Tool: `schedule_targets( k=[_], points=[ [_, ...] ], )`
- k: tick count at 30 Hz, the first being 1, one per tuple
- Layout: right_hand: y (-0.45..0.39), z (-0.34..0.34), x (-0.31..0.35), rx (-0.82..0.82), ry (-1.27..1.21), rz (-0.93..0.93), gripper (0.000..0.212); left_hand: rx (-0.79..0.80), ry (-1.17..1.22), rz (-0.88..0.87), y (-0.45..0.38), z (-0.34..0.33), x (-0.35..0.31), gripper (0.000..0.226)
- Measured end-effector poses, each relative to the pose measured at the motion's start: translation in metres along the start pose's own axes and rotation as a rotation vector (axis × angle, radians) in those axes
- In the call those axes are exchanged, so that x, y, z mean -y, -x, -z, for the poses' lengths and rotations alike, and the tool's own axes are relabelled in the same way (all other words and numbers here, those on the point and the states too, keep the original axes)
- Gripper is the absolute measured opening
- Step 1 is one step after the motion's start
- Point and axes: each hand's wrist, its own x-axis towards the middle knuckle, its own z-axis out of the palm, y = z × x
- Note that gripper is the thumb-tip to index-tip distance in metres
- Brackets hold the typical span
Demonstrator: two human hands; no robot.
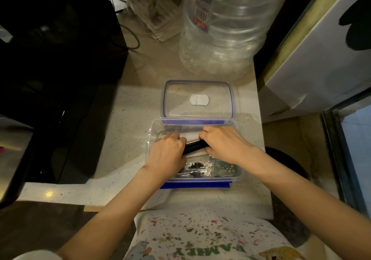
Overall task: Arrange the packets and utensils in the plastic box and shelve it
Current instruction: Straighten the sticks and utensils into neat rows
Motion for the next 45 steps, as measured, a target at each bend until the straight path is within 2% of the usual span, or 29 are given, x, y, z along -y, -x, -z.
schedule_targets(
  k=[9, 16, 22, 27, 30, 33, 36, 38, 39, 40, 42, 43, 45],
  points=[
    [-0.006, 0.009, -0.007, 0.038, -0.038, -0.029, 0.014, 0.008, -0.052, -0.086, -0.008, 0.005, 0.007, 0.018],
    [-0.012, 0.015, -0.007, 0.104, -0.005, -0.047, 0.013, 0.116, 0.185, -0.139, -0.018, 0.011, 0.018, 0.017],
    [-0.007, 0.025, -0.009, 0.087, -0.073, -0.063, 0.015, 0.174, 0.304, -0.148, -0.021, 0.025, 0.019, 0.016],
    [0.0, 0.039, -0.006, 0.019, -0.093, -0.015, 0.018, 0.192, 0.239, -0.18, -0.021, 0.047, 0.018, 0.014],
    [0.006, 0.039, 0.0, 0.028, -0.077, 0.019, 0.02, 0.268, 0.236, -0.19, -0.017, 0.059, 0.016, 0.016],
    [0.013, 0.036, -0.001, 0.05, -0.17, 0.004, 0.017, 0.374, 0.484, -0.125, -0.01, 0.079, 0.023, 0.037],
    [0.02, 0.035, -0.01, 0.076, -0.483, -0.079, 0.017, 0.291, 0.887, 0.024, -0.002, 0.094, 0.04, 0.064],
    [0.024, 0.032, -0.02, 0.031, -0.768, -0.167, 0.016, 0.215, 1.195, 0.107, 0.0, 0.093, 0.048, 0.065],
    [0.026, 0.031, -0.024, -0.019, -0.902, -0.202, 0.014, 0.165, 1.243, 0.125, -0.001, 0.089, 0.05, 0.059],
    [0.029, 0.03, -0.027, -0.075, -1.011, -0.22, 0.01, 0.121, 1.196, 0.12, -0.001, 0.084, 0.048, 0.048],
    [0.031, 0.027, -0.03, -0.171, -1.155, -0.23, 0.006, 0.076, 0.924, 0.025, -0.002, 0.069, 0.038, 0.025],
    [0.032, 0.026, -0.03, -0.203, -1.192, -0.234, 0.006, 0.073, 0.76, -0.056, -0.002, 0.06, 0.029, 0.02],
    [0.031, 0.025, -0.029, -0.232, -1.192, -0.243, 0.007, 0.082, 0.476, -0.162, -0.004, 0.04, 0.012, 0.025]
  ],
)
